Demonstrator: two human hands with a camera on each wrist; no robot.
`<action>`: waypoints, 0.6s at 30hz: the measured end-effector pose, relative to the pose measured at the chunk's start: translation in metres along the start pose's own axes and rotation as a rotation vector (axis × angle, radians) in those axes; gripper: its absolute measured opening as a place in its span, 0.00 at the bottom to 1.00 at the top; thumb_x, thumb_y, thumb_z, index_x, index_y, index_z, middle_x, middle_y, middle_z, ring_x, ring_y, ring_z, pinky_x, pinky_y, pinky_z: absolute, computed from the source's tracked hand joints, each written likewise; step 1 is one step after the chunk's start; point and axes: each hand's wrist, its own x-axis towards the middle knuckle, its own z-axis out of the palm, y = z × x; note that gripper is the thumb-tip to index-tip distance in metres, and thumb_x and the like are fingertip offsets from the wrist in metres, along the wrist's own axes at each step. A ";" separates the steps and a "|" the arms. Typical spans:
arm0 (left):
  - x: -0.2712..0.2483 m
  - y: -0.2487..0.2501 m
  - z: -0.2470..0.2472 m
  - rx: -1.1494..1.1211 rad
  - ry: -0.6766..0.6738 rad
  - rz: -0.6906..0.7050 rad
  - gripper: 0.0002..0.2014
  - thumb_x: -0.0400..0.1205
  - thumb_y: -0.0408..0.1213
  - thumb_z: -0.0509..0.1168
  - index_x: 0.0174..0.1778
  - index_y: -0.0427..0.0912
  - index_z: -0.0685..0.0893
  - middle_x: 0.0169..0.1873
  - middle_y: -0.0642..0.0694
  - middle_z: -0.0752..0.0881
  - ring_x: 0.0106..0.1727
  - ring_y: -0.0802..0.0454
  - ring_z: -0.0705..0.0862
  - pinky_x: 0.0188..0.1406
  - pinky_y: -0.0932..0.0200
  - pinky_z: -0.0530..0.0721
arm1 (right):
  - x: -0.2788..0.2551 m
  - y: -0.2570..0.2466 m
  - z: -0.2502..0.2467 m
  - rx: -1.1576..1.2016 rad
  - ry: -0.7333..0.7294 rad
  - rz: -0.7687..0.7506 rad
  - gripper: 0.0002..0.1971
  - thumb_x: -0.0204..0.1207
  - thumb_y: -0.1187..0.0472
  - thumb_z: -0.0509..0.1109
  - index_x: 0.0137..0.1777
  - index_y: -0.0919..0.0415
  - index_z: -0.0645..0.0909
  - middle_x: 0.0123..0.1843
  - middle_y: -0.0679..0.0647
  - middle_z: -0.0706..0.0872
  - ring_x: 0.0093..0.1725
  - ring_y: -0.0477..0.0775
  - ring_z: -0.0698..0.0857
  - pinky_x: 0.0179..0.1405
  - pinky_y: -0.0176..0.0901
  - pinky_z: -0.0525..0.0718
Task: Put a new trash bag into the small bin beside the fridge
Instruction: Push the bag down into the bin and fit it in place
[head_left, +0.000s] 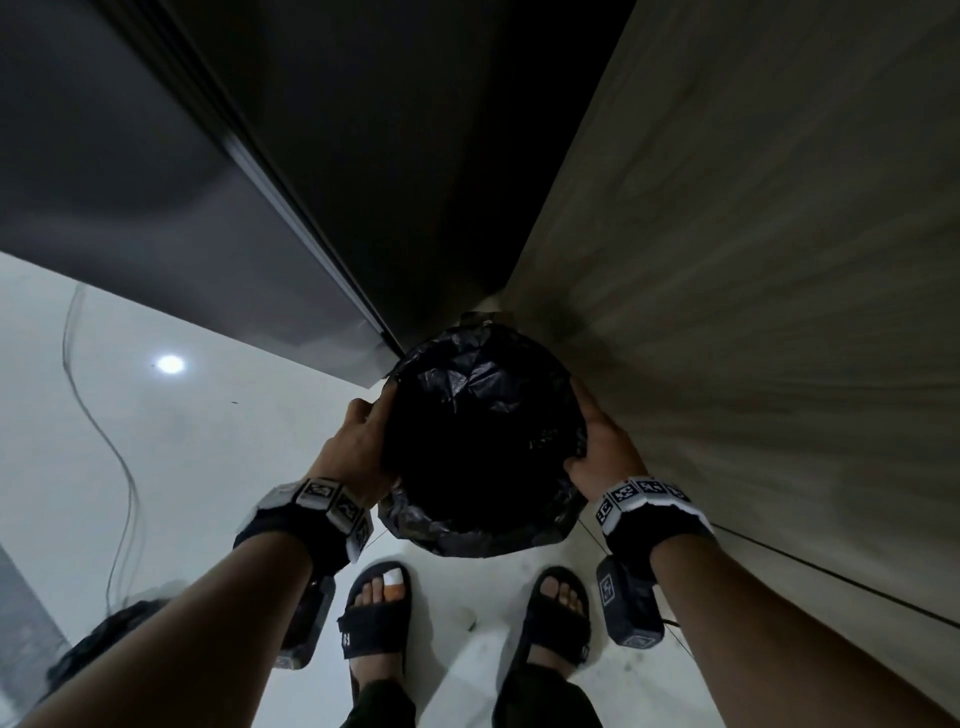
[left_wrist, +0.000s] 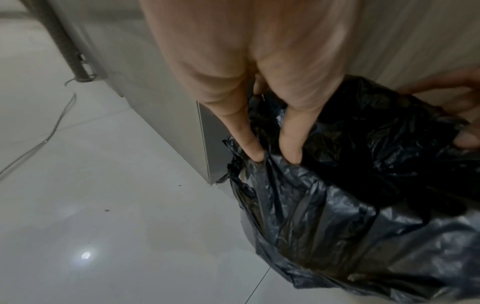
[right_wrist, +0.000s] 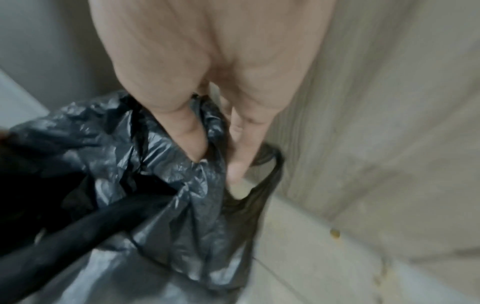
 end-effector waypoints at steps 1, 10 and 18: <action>0.001 0.001 -0.001 -0.018 0.003 -0.003 0.47 0.72 0.31 0.68 0.82 0.60 0.49 0.59 0.40 0.71 0.48 0.28 0.84 0.46 0.40 0.87 | 0.001 0.003 0.001 0.025 0.018 -0.001 0.49 0.70 0.73 0.65 0.82 0.37 0.45 0.69 0.62 0.77 0.66 0.67 0.80 0.65 0.60 0.82; 0.022 0.012 -0.005 -0.130 0.098 0.015 0.47 0.71 0.28 0.67 0.80 0.64 0.53 0.51 0.42 0.71 0.43 0.33 0.83 0.48 0.44 0.87 | 0.027 0.017 -0.005 0.057 0.149 0.016 0.42 0.73 0.69 0.61 0.78 0.29 0.53 0.62 0.60 0.76 0.61 0.68 0.80 0.62 0.56 0.84; 0.080 0.014 -0.014 -0.304 0.078 0.003 0.25 0.80 0.42 0.64 0.75 0.52 0.70 0.66 0.51 0.77 0.58 0.54 0.81 0.72 0.53 0.75 | 0.067 0.008 -0.024 0.117 0.236 -0.061 0.35 0.76 0.59 0.68 0.81 0.49 0.60 0.77 0.58 0.74 0.75 0.60 0.73 0.76 0.51 0.70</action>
